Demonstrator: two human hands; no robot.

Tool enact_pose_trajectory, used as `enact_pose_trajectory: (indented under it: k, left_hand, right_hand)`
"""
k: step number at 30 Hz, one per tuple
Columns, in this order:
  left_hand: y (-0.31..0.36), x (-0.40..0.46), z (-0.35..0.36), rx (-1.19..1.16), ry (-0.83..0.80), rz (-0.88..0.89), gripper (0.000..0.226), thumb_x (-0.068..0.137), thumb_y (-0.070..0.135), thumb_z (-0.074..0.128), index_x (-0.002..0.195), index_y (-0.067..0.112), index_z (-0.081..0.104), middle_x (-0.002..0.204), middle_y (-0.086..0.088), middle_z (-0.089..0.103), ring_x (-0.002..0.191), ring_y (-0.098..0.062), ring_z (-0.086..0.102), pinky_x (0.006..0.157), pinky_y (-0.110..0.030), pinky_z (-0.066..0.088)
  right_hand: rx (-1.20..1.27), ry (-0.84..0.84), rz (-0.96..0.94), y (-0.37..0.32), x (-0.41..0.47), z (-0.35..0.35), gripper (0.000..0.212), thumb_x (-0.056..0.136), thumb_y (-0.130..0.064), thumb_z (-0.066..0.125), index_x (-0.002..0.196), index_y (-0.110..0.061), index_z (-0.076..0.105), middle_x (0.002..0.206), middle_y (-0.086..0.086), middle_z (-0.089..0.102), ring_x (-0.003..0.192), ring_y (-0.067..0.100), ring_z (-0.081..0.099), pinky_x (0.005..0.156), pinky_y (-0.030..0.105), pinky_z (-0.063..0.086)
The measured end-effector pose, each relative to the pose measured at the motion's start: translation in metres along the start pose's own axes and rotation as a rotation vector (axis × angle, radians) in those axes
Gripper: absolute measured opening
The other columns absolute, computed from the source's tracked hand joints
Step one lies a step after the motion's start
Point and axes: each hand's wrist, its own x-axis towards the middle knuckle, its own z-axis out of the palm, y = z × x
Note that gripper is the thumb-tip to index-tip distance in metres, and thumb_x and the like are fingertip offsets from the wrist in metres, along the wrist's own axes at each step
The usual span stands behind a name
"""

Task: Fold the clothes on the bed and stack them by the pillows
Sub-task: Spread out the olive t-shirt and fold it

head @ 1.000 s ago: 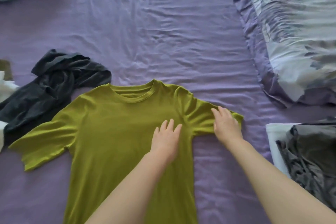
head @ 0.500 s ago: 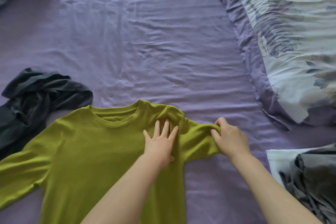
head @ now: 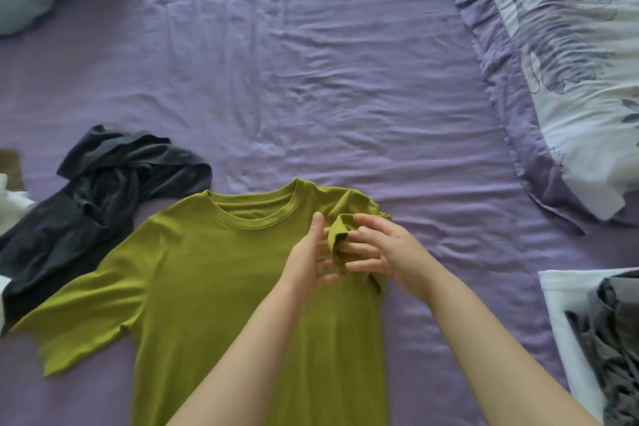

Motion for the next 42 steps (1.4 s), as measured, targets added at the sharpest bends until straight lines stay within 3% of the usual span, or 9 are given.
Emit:
enact_pose_trajectory:
  k: [4, 8, 11, 16, 19, 24, 34, 38, 42]
  left_hand:
    - [-0.004, 0.001, -0.008, 0.325, 0.120, 0.087, 0.049, 0.078, 0.036, 0.075, 0.119, 0.014, 0.057, 0.103, -0.002, 0.067, 0.092, -0.019, 0.068, 0.077, -0.033, 0.056]
    - [-0.001, 0.016, 0.000, 0.414, 0.272, -0.007, 0.057, 0.075, 0.055, 0.070, 0.110, 0.014, 0.051, 0.103, -0.003, 0.064, 0.094, -0.023, 0.065, 0.086, -0.043, 0.054]
    - [0.000, 0.028, 0.003, 0.669, 0.421, 0.067, 0.028, 0.085, 0.037, 0.062, 0.101, 0.017, 0.050, 0.102, -0.004, 0.062, 0.089, -0.025, 0.061, 0.078, -0.034, 0.051]
    - [-0.009, 0.021, -0.012, 0.302, 0.406, 0.284, 0.018, 0.096, 0.010, 0.045, 0.103, 0.021, 0.058, 0.097, 0.000, 0.061, 0.079, -0.015, 0.056, 0.067, -0.028, 0.044]
    - [-0.007, 0.016, -0.027, 0.173, 0.372, 0.294, 0.019, 0.098, 0.014, 0.045, 0.109, 0.021, 0.058, 0.100, 0.003, 0.061, 0.086, -0.014, 0.055, 0.080, -0.029, 0.045]
    - [0.002, 0.016, -0.039, 0.405, 0.358, 0.413, 0.023, 0.101, 0.018, 0.041, 0.111, 0.024, 0.062, 0.109, -0.003, 0.065, 0.092, -0.017, 0.055, 0.077, -0.026, 0.040]
    - [-0.003, 0.006, -0.057, 0.996, 0.471, 0.379, 0.051, 0.102, 0.032, 0.031, 0.150, 0.028, 0.015, 0.123, -0.008, 0.054, 0.102, -0.028, 0.057, 0.074, -0.036, 0.043]
    - [-0.021, -0.015, -0.091, 1.110, 0.585, 0.373, 0.051, 0.100, 0.029, 0.038, 0.148, 0.025, 0.023, 0.135, -0.002, 0.043, 0.113, -0.022, 0.051, 0.080, -0.036, 0.043]
    - [-0.052, -0.031, -0.137, 1.485, 0.526, 0.327, 0.049, 0.099, 0.026, 0.038, 0.147, 0.028, 0.027, 0.154, -0.003, 0.024, 0.140, -0.020, 0.022, 0.111, -0.032, 0.025]
  right_hand:
    - [-0.365, 0.247, -0.138, 0.014, -0.001, 0.003, 0.030, 0.095, 0.003, 0.037, 0.118, -0.008, 0.054, 0.112, 0.016, 0.062, 0.088, 0.017, 0.067, 0.066, 0.027, 0.056]
    - [-0.955, 0.419, -0.299, 0.037, -0.009, -0.003, 0.033, 0.088, 0.005, 0.044, 0.111, -0.007, 0.064, 0.113, 0.009, 0.065, 0.106, 0.021, 0.059, 0.092, 0.028, 0.044]
    - [-1.167, 0.393, -0.378, 0.058, -0.015, 0.001, 0.037, 0.086, 0.003, 0.048, 0.119, -0.007, 0.061, 0.125, 0.007, 0.057, 0.118, 0.023, 0.050, 0.102, 0.027, 0.036]
    - [-1.217, 0.646, -0.204, 0.079, -0.016, 0.007, 0.059, 0.088, -0.021, 0.058, 0.141, -0.016, 0.033, 0.138, 0.002, 0.039, 0.128, 0.021, 0.038, 0.104, 0.032, 0.033]
    - [-1.330, 0.677, -0.166, 0.081, -0.018, 0.014, 0.049, 0.084, -0.012, 0.056, 0.131, -0.019, 0.045, 0.123, 0.001, 0.053, 0.116, 0.022, 0.050, 0.092, 0.034, 0.038]
    - [-1.588, 0.634, -0.457, 0.086, -0.030, 0.014, 0.050, 0.044, 0.007, 0.077, 0.090, -0.011, 0.069, 0.087, 0.008, 0.064, 0.071, 0.030, 0.062, 0.056, 0.035, 0.052]
    - [-1.592, 0.537, -0.444, 0.093, -0.027, 0.038, 0.045, 0.061, -0.014, 0.078, 0.105, -0.010, 0.071, 0.116, 0.015, 0.065, 0.098, 0.030, 0.065, 0.072, 0.040, 0.053]
    - [-1.636, 0.421, -0.419, 0.098, -0.004, 0.063, 0.054, 0.093, -0.025, 0.052, 0.144, -0.024, 0.035, 0.153, 0.013, 0.026, 0.141, 0.033, 0.023, 0.109, 0.049, 0.027]
    - [-1.805, 0.290, -0.198, 0.110, 0.019, 0.080, 0.058, 0.099, -0.043, 0.026, 0.149, -0.034, -0.004, 0.158, 0.005, -0.012, 0.144, 0.031, -0.012, 0.112, 0.057, 0.002]
